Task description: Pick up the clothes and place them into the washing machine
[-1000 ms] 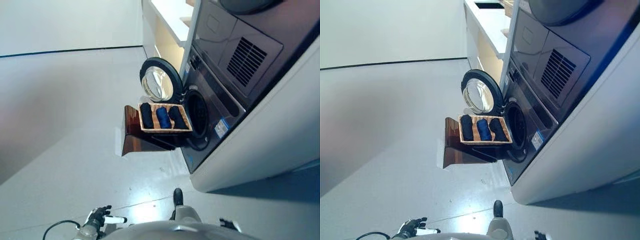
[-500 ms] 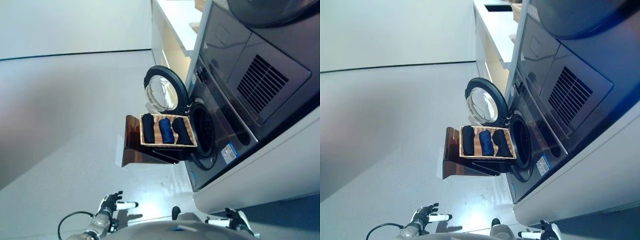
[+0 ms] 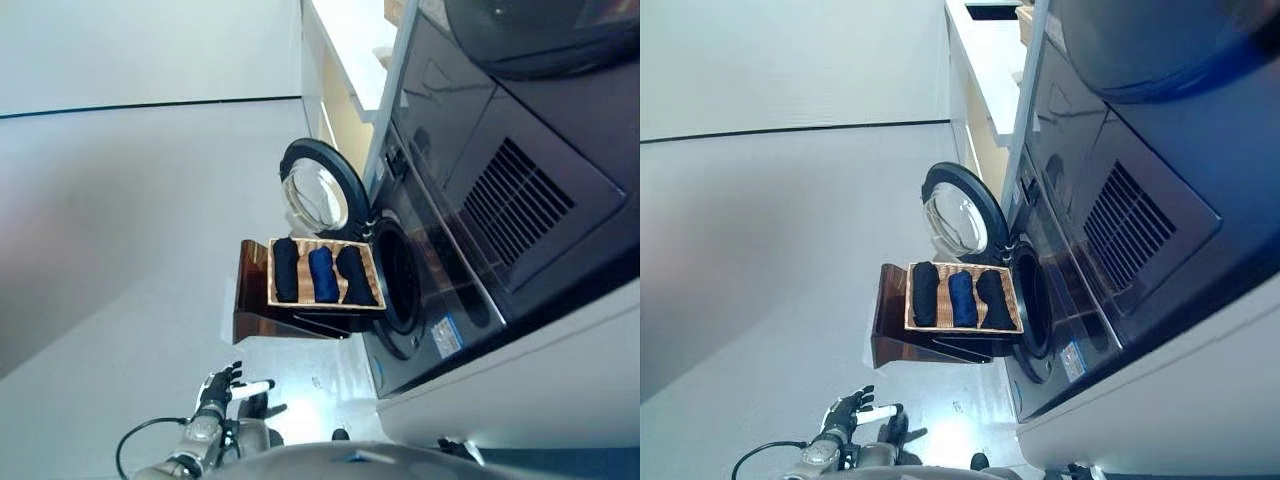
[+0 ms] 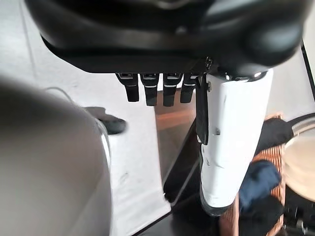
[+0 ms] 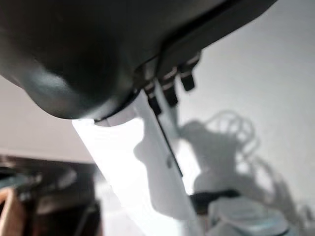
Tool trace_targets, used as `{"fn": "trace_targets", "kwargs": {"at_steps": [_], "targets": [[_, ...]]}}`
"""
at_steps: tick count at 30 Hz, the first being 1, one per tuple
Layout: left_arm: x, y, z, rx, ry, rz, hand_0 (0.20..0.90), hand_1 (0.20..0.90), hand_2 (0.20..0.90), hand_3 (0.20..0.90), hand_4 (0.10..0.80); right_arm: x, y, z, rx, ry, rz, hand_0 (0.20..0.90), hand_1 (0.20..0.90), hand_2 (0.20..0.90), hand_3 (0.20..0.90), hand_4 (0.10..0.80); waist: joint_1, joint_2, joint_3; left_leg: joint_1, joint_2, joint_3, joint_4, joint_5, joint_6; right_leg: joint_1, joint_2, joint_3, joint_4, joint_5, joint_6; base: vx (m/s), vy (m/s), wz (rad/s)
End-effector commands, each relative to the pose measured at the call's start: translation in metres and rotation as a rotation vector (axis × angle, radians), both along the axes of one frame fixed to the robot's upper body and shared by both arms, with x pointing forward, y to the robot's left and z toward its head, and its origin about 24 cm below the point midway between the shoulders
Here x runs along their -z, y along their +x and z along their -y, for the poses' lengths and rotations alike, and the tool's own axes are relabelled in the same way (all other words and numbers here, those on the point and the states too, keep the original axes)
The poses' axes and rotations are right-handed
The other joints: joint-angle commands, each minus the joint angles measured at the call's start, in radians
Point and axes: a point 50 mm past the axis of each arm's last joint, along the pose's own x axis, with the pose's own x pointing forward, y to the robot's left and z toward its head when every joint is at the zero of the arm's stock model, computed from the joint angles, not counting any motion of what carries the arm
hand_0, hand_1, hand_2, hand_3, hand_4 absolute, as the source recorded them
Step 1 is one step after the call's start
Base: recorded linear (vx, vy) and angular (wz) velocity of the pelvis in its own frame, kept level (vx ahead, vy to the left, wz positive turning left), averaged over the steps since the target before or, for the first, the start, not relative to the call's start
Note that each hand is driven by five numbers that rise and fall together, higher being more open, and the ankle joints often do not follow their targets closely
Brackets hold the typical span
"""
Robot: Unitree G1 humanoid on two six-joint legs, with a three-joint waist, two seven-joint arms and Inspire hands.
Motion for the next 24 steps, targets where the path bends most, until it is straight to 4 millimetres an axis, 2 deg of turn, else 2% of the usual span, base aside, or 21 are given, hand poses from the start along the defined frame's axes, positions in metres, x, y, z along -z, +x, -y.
{"fn": "trace_targets", "kwargs": {"at_steps": [1, 4, 5, 7, 9, 10, 11, 12, 13, 14, 16, 18, 22, 24], "targets": [[0.001, -0.023, -0.024, 0.033, 0.083, -0.051, 0.9, 0.9, 0.9, 0.9, 0.8, -0.011, 0.044, 0.009, -0.028, -0.042, 0.181, 0.9, 0.9, 0.9, 0.9, 0.8, 0.029, -0.038, -0.056, 0.01, -0.046, 0.017, 0.003, 0.097, 0.046, -0.005, -0.052, 0.047, 0.06, -0.019, 0.055, 0.243, 0.216, -1.33], [-0.005, -0.01, -0.031, 0.022, 0.104, -0.001, 0.9, 0.9, 0.9, 0.9, 0.8, -0.009, 0.049, 0.002, -0.036, -0.014, 0.191, 0.9, 0.9, 0.9, 0.9, 0.8, 0.042, -0.045, -0.069, 0.02, -0.078, 0.058, 0.039, 0.052, 0.073, -0.037, -0.103, 0.045, 0.163, -0.019, 0.089, 0.183, 0.209, -0.69], [-0.007, -0.005, -0.034, 0.017, 0.112, 0.015, 0.9, 0.9, 0.9, 0.9, 0.8, -0.009, 0.052, -0.001, -0.045, -0.004, 0.2, 0.9, 0.9, 0.9, 0.9, 0.8, 0.048, -0.043, -0.07, 0.031, -0.084, 0.069, 0.042, 0.038, 0.083, -0.063, -0.11, 0.034, 0.225, -0.014, 0.097, 0.112, 0.185, -0.26], [-0.012, 0.006, -0.04, 0.01, 0.126, 0.051, 0.9, 0.9, 0.9, 0.9, 0.8, -0.012, 0.065, -0.004, -0.06, 0.007, 0.238, 0.9, 0.9, 0.9, 0.9, 0.8, 0.042, -0.029, -0.05, 0.062, -0.082, 0.086, 0.035, 0.027, 0.1, -0.153, -0.1, -0.007, 0.38, 0.032, 0.103, 0.073, 0.177, -0.19], [-0.015, 0.013, -0.042, 0.022, 0.127, 0.073, 0.9, 0.9, 0.9, 0.9, 0.8, -0.014, 0.076, -0.008, -0.066, 0.026, 0.279, 0.9, 0.9, 0.9, 0.9, 0.8, 0.029, -0.017, -0.033, 0.097, -0.082, 0.098, 0.025, 0.011, 0.108, -0.207, -0.101, -0.081, 0.428, 0.046, 0.105, 0.067, 0.168, -0.27], [-0.015, 0.013, -0.042, 0.024, 0.125, 0.074, 0.9, 0.9, 0.9, 0.9, 0.8, -0.015, 0.078, -0.009, -0.064, 0.03, 0.287, 0.9, 0.9, 0.9, 0.9, 0.8, 0.024, -0.016, -0.029, 0.114, -0.087, 0.104, 0.022, 0.0, 0.109, -0.225, -0.118, -0.126, 0.41, 0.051, 0.099, 0.127, 0.097, -0.23], [-0.015, 0.013, -0.041, 0.024, 0.122, 0.077, 0.9, 0.9, 0.9, 0.9, 0.8, -0.015, 0.078, -0.009, -0.059, 0.033, 0.291, 0.9, 0.9, 0.9, 0.9, 0.8, 0.021, -0.016, -0.028, 0.131, -0.086, 0.109, 0.02, -0.017, 0.104, -0.224, -0.152, -0.186, 0.347, 0.045, 0.095, 0.143, -0.005, -0.11], [-0.015, 0.012, -0.04, 0.021, 0.115, 0.078, 0.9, 0.9, 0.9, 0.9, 0.8, -0.015, 0.078, -0.009, -0.058, 0.033, 0.294, 0.9, 0.9, 0.9, 0.9, 0.8, 0.021, -0.019, -0.03, 0.141, -0.085, 0.117, 0.017, -0.028, 0.099, -0.229, -0.181, -0.223, 0.286, 0.061, 0.093, 0.16, -0.065, -0.19], [-0.015, 0.011, -0.04, 0.019, 0.114, 0.083, 0.9, 0.9, 0.9, 0.9, 0.8, -0.016, 0.079, -0.009, -0.056, 0.033, 0.301, 0.9, 0.9, 0.9, 0.9, 0.8, 0.013, -0.02, -0.022, 0.156, -0.082, 0.114, 0.014, -0.037, 0.094, -0.234, -0.194, -0.239, 0.239, 0.084, 0.094, 0.153, -0.062, -0.16], [-0.014, 0.011, -0.038, 0.029, 0.11, 0.078, 0.9, 0.9, 0.9, 0.9, 0.8, -0.016, 0.08, -0.009, -0.05, 0.034, 0.307, 0.9, 0.9, 0.9, 0.9, 0.8, 0.002, -0.028, -0.021, 0.162, -0.097, 0.099, 0.015, -0.045, 0.094, -0.213, -0.2, -0.205, 0.201, 0.094, 0.102, 0.154, -0.027, -0.12], [-0.01, 0.002, -0.035, 0.022, 0.101, 0.06, 0.9, 0.9, 0.9, 0.9, 0.8, -0.016, 0.075, -0.008, -0.04, 0.032, 0.309, 0.9, 0.9, 0.9, 0.9, 0.8, 0.007, -0.039, -0.034, 0.179, -0.1, 0.116, -0.008, -0.048, 0.096, -0.198, -0.2, -0.19, 0.172, 0.108, 0.109, 0.145, -0.004, 0.22], [-0.006, -0.009, -0.026, 0.029, 0.072, 0.046, 0.9, 0.9, 0.9, 0.9, 0.8, -0.019, 0.081, -0.008, -0.024, 0.046, 0.362, 0.9, 0.9, 0.9, 0.9, 0.8, 0.014, -0.042, -0.049, 0.191, -0.101, 0.128, -0.035, -0.05, 0.096, -0.178, -0.217, -0.225, 0.135, 0.122, 0.121, 0.132, -0.01, 0.14], [-0.003, -0.014, -0.017, 0.06, 0.046, 0.037, 0.9, 0.9, 0.9, 0.9, 0.8, -0.024, 0.091, -0.014, 0.026, 0.095, 0.45, 0.9, 0.9, 0.9, 0.9, 0.8, 0.008, -0.037, -0.037, 0.168, -0.1, 0.12, -0.039, -0.043, 0.09, -0.183, -0.216, -0.229, 0.12, 0.117, 0.123, 0.022, -0.014, -0.07], [-0.006, -0.01, -0.016, 0.057, 0.045, 0.07, 0.9, 0.9, 0.9, 0.9, 0.8, -0.03, 0.1, -0.016, 0.038, 0.108, 0.509, 0.9, 0.9, 0.9, 0.9, 0.8, 0.006, -0.032, -0.019, 0.138, -0.097, 0.121, -0.037, -0.038, 0.086, -0.2, -0.218, -0.24, 0.111, 0.118, 0.125, -0.033, -0.022, 0.04]]}}
